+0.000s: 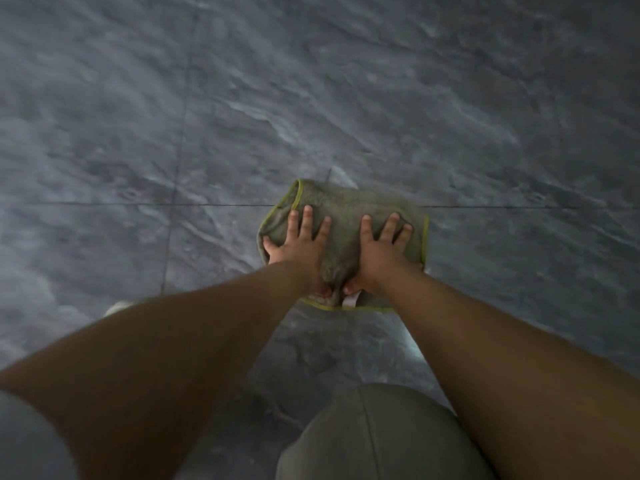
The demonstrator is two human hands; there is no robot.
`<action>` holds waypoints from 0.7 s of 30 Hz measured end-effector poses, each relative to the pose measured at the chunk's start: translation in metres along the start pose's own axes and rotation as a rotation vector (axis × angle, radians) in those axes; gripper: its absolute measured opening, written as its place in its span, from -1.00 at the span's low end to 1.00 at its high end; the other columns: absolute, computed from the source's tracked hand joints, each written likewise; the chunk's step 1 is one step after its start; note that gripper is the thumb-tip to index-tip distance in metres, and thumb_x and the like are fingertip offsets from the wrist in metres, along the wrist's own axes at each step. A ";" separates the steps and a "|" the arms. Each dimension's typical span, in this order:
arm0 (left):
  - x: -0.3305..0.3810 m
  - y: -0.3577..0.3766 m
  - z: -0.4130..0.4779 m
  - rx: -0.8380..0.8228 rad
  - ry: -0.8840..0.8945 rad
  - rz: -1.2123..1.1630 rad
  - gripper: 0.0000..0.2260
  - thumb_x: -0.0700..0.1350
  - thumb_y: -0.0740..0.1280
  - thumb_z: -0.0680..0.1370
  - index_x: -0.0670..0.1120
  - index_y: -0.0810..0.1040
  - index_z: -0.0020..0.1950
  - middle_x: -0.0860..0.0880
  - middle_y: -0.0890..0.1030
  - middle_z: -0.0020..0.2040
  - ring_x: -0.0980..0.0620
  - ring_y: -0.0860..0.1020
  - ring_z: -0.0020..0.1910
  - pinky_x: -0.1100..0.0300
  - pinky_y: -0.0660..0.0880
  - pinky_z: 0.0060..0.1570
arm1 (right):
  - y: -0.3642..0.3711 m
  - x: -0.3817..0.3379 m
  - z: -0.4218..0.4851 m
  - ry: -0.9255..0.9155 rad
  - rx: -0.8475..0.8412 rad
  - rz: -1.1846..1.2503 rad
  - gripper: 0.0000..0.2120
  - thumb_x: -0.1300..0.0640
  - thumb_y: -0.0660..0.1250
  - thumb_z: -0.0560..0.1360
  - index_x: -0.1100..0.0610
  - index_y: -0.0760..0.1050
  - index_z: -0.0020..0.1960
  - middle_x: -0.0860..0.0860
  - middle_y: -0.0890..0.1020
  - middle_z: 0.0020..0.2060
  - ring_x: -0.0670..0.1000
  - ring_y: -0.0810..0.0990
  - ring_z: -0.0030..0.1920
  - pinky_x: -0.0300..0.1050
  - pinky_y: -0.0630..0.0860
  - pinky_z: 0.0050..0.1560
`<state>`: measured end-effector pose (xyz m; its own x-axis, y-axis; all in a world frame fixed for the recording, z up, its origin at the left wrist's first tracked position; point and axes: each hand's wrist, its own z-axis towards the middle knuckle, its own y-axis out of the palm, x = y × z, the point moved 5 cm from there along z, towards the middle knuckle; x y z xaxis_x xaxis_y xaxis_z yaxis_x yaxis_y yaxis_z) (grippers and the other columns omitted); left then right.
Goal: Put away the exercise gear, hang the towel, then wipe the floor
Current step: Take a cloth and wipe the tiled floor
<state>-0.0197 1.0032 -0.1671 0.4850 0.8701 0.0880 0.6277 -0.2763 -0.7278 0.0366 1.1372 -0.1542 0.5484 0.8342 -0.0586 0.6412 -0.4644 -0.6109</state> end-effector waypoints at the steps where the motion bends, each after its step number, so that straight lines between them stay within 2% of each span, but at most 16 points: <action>1: -0.016 0.003 -0.005 0.007 -0.018 -0.014 0.21 0.35 0.51 0.29 0.15 -0.35 0.58 -0.03 -0.43 0.57 -0.11 -0.36 0.57 -0.53 0.05 0.35 | 0.003 -0.016 -0.001 -0.019 -0.008 -0.022 0.40 -0.17 0.64 0.20 -0.13 -0.47 0.52 0.15 -0.59 0.42 0.32 -0.49 0.46 0.63 0.12 0.27; 10: -0.124 0.028 -0.040 0.027 -0.162 -0.122 0.19 0.31 0.52 0.32 0.20 -0.38 0.56 0.00 -0.44 0.56 -0.08 -0.37 0.56 -0.51 0.07 0.37 | 0.027 -0.123 -0.007 -0.144 -0.053 -0.187 0.39 -0.17 0.63 0.21 -0.10 -0.45 0.54 0.17 -0.57 0.43 0.35 -0.48 0.46 0.66 0.15 0.22; 16: -0.130 0.020 -0.029 -0.023 -0.204 -0.139 0.21 0.25 0.54 0.36 0.14 -0.41 0.56 -0.05 -0.48 0.54 -0.15 -0.40 0.55 -0.54 0.05 0.35 | 0.021 -0.140 -0.002 -0.122 -0.056 -0.178 0.42 -0.15 0.65 0.19 -0.13 -0.47 0.52 0.17 -0.59 0.41 0.34 -0.50 0.45 0.68 0.14 0.20; 21: -0.135 0.004 -0.016 -0.030 -0.197 -0.140 0.24 0.30 0.54 0.32 0.12 -0.41 0.56 -0.07 -0.47 0.55 -0.17 -0.40 0.55 -0.55 0.06 0.34 | 0.009 -0.145 0.009 -0.112 -0.035 -0.155 0.43 -0.17 0.65 0.17 -0.17 -0.47 0.51 0.13 -0.60 0.41 0.31 -0.50 0.46 0.67 0.15 0.20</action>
<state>-0.0733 0.8778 -0.1711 0.2660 0.9627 0.0499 0.6994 -0.1571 -0.6972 -0.0424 1.0145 -0.1578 0.3796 0.9236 -0.0541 0.7331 -0.3359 -0.5914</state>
